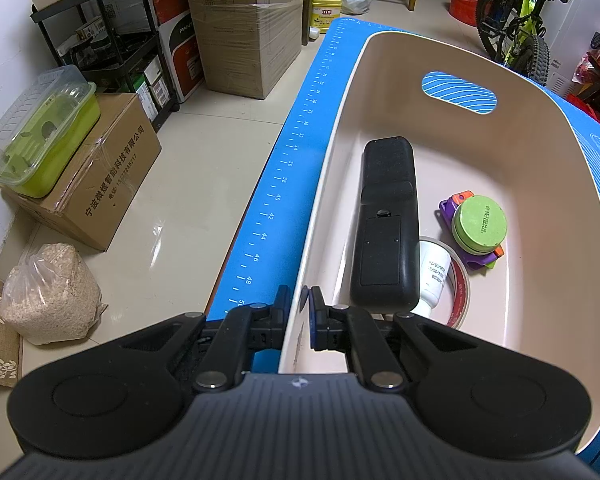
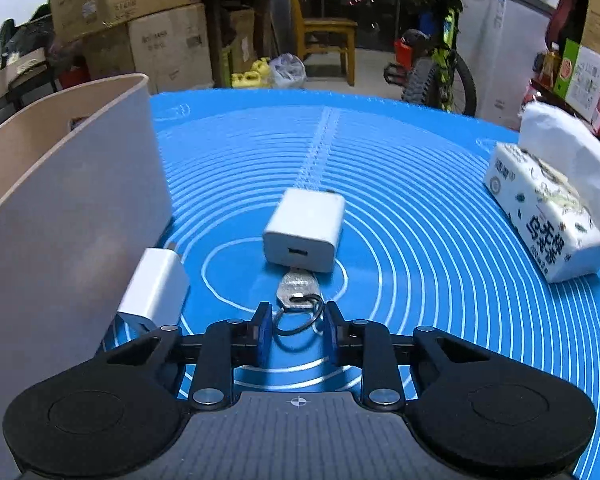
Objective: Organize rigid objects
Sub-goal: 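Move the right tool back to the silver keys on the mat, then close the right gripper on the keyring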
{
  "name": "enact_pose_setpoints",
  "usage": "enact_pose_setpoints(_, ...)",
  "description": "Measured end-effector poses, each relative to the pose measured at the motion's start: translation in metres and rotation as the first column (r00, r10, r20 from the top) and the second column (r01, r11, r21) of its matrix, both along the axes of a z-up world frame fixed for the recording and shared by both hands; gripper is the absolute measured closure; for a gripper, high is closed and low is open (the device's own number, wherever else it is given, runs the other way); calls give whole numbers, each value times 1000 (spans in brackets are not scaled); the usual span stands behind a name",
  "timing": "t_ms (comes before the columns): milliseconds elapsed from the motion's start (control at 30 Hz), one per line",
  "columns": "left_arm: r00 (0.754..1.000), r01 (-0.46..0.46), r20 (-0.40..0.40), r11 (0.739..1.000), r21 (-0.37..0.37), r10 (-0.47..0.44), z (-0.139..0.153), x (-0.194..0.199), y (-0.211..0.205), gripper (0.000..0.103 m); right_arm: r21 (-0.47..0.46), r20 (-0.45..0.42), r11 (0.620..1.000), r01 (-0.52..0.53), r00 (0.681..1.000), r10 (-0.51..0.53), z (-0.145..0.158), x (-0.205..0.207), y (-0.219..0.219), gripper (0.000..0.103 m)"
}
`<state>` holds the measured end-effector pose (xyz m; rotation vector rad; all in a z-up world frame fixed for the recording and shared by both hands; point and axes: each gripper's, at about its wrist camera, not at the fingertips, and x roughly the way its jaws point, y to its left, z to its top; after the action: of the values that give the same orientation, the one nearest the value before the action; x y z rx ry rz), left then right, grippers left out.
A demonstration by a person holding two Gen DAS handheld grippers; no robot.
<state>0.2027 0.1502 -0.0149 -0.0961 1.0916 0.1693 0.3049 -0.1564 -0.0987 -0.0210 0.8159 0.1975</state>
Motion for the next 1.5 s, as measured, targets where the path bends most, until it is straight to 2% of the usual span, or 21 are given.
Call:
enact_pose_setpoints(133, 1000, 0, 0, 1000, 0, 0, 0, 0, 0, 92, -46, 22, 998, -45, 999, 46, 1, -3, 12, 88)
enact_pose_setpoints(233, 1000, 0, 0, 1000, 1, 0, 0, 0, 0, 92, -64, 20, 997, -39, 999, 41, -1, -2, 16, 88)
enact_pose_setpoints(367, 1000, 0, 0, 1000, 0, 0, 0, 0, 0, 92, -36, -10, 999, 9, 1000, -10, 2, 5, 12, 86)
enact_pose_setpoints(433, 1000, 0, 0, 1000, 0, 0, 0, 0, 0, 92, -2, -29, 999, 48, 998, -48, -1, 8, 4, 81)
enact_pose_setpoints(467, 1000, 0, 0, 1000, 1, 0, 0, 0, 0, 92, 12, -32, 998, 61, 998, -61, -1, 8, 1, 75)
enact_pose_setpoints(533, 1000, 0, 0, 1000, 0, 0, 0, 0, 0, 92, 29, -42, 996, 80, 996, -79, -2, 9, -4, 74)
enact_pose_setpoints(600, 1000, 0, 0, 1000, 0, 0, 0, 0, 0, 92, 28, -56, 993, 111, 992, -109, -3, 12, -7, 66)
enact_pose_setpoints(967, 1000, 0, 0, 1000, 1, 0, 0, 0, 0, 92, 111, -83, 980, 163, 984, -155, -7, 16, -21, 64)
enact_pose_setpoints(1067, 1000, 0, 0, 1000, 1, 0, 0, 0, 0, 92, 142, -97, 975, 173, 982, -160, -5, 15, -21, 58)
enact_pose_setpoints(1200, 1000, 0, 0, 1000, 0, 0, 0, 0, 0, 92, 148, -88, 971, 189, 980, -178, -7, 16, -22, 56)
enact_pose_setpoints(1233, 1000, 0, 0, 1000, 1, 0, 0, 0, 0, 92, 150, -86, 970, 193, 980, -182, -8, 16, -23, 60)
enact_pose_setpoints(1267, 1000, 0, 0, 1000, 1, 0, 0, 0, 0, 92, 151, -85, 970, 192, 980, -181, -8, 17, -24, 75)
enact_pose_setpoints(1333, 1000, 0, 0, 1000, 0, 0, 0, 0, 0, 92, 151, -79, 971, 187, 981, -177, -8, 16, -25, 80)
enact_pose_setpoints(1367, 1000, 0, 0, 1000, 0, 0, 0, 0, 0, 92, 161, -74, 970, 182, 982, -172, -8, 14, -25, 88)
enact_pose_setpoints(1500, 1000, 0, 0, 1000, 0, 0, 0, 0, 0, 92, 117, -32, 982, 149, 989, -146, -2, 8, -17, 90)
